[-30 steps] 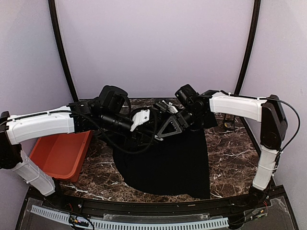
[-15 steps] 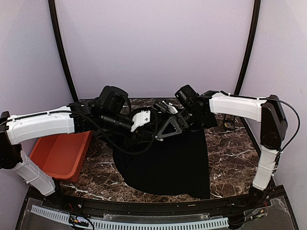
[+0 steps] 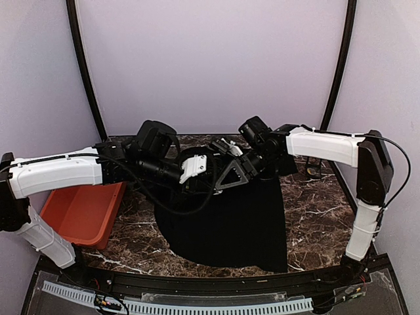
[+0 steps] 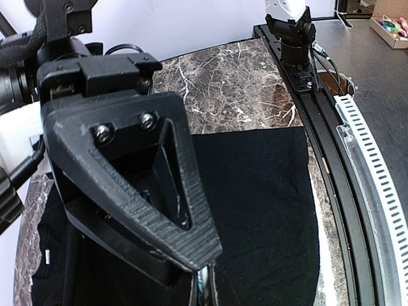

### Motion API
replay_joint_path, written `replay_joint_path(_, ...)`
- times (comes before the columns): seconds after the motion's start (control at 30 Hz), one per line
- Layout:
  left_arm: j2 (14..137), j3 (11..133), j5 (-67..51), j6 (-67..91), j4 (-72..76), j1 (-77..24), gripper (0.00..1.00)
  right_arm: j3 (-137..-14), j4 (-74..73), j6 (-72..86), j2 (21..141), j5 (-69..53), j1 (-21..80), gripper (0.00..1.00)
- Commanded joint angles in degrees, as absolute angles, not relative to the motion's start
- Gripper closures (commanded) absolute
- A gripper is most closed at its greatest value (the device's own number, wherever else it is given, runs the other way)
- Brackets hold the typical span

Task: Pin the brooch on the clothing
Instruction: Pass from the right arm to the left, then pass from the left arm to the right

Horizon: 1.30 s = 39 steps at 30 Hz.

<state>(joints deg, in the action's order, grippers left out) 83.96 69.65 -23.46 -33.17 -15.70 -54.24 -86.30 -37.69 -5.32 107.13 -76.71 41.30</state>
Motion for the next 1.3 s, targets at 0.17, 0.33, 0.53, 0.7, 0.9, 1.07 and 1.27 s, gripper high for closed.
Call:
replay_joint_path(0.17, 80.51, 65.96, -23.68, -27.85, -9.56, -54.06, 0.99, -87.27, -37.19, -6.68, 103.2, -75.08, 41.75, 0.46)
replay_joint_path(0.33, 77.76, 63.67, -18.62, -19.16, -3.05, -53.97, 0.99, -85.08, -34.55, -6.85, 98.53, -67.67, 39.64, 0.18)
replay_joint_path(0.53, 72.67, 58.07, -19.22, -1.0, 12.58, -51.03, 0.99, -71.98, -14.66, -4.95, 88.25, -56.47, 37.84, 0.13)
replay_joint_path(0.7, 70.94, 50.75, -24.42, 16.13, 29.95, -48.01, 0.99, -57.75, 10.26, 0.71, 80.16, -49.04, 37.87, 0.14)
replay_joint_path(0.9, 74.86, 47.14, -27.52, 30.45, 48.76, -47.99, 0.99, -53.86, 22.68, 5.84, 81.03, -48.29, 39.33, 0.17)
replay_joint_path(1.07, 78.19, 44.35, -28.31, 36.8, 58.52, -47.99, 0.99, -53.23, 30.68, 10.16, 82.98, -47.63, 40.67, 0.23)
replay_joint_path(1.27, 81.06, 43.25, -29.07, 40.68, 65.23, -48.22, 0.99, -54.85, 36.43, 16.9, 85.54, -50.14, 41.19, 0.34)
